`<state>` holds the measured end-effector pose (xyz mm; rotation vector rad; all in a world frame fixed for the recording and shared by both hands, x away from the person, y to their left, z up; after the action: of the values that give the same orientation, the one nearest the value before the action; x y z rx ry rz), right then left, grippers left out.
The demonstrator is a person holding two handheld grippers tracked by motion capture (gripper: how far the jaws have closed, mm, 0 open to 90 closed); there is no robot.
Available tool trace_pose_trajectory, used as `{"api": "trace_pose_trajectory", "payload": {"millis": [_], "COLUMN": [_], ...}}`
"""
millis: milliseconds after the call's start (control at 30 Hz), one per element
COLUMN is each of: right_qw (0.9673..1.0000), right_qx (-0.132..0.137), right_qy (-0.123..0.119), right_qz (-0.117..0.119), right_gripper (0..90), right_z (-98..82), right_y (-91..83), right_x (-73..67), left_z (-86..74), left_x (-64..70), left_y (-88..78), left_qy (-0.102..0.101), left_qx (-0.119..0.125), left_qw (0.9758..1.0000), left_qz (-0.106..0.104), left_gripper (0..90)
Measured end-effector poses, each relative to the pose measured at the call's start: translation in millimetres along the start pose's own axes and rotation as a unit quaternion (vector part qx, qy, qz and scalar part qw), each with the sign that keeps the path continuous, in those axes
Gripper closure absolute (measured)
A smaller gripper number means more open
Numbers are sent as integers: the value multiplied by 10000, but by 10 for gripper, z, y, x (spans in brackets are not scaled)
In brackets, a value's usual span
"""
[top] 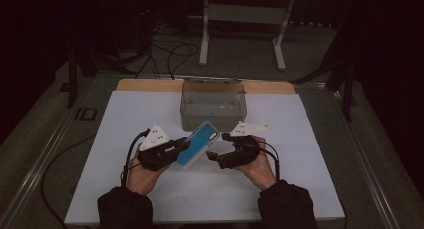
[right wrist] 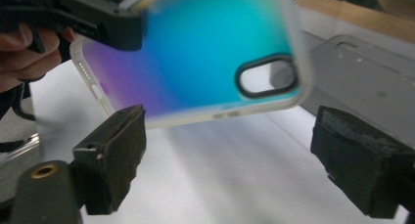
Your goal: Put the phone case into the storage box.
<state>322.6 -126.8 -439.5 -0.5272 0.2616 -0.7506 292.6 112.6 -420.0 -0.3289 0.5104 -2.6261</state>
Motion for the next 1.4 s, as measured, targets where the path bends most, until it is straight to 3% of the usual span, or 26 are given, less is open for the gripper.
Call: {"api": "trace_pose_trajectory", "payload": {"millis": [133, 367, 533, 567, 733, 800, 833, 933, 1233, 1400], "right_qw": [9999, 9985, 9967, 9952, 9917, 9914, 9916, 9920, 9897, 9833], "right_qx": [41, 159, 246, 268, 193, 178, 135, 119, 273, 480], "right_qy": [105, 366, 538, 622, 678, 688, 638, 668, 861, 1087], "right_qz": [111, 375, 553, 701, 1071, 1099, 1120, 1067, 1110, 1381], "right_gripper": [121, 164, 261, 336, 492, 508, 578, 643, 733, 770], "right_z": [1, 15, 35, 41, 32, 31, 25, 22, 38, 62], "right_y": [22, 36, 39, 40, 58, 64, 71, 68, 43, 13], "right_x": [-3, -8, -11, -16, -30, -38, -46, -34, 25, 73], "left_z": [64, 110, 113, 108, 91, 81, 75, 48, -59, -124], "left_x": [34, 45, 52, 58, 60, 57, 46, 20, -37, -42], "left_y": [-4, -32, -18, -6, 0, -1, -10, -17, -23, 6], "left_qy": [90, 53, 39, 31, 7, -28, -82, -179, -540, -629], "left_qx": [68, 340, 435, 452, 533, 585, 624, 639, 756, 660], "left_qw": [9999, 9993, 9988, 9987, 9983, 9980, 9977, 9973, 9939, 9926], "left_qz": [-25, -124, -216, -241, -229, -237, -234, -314, -598, -797], "left_gripper": [823, 823, 823, 823, 823, 822, 822, 822, 820, 818]}}
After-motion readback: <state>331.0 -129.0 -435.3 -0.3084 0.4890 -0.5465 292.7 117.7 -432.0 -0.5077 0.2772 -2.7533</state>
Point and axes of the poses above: each handheld gripper's, and its own axes: y roughly forward along the jaws, z roughly out of its top, x roughly to its right, the point moved 2 cm from there along y, roughly forward along the jaws, and after that the axes turned 13 degrees about -z, right-handed, at the moved point
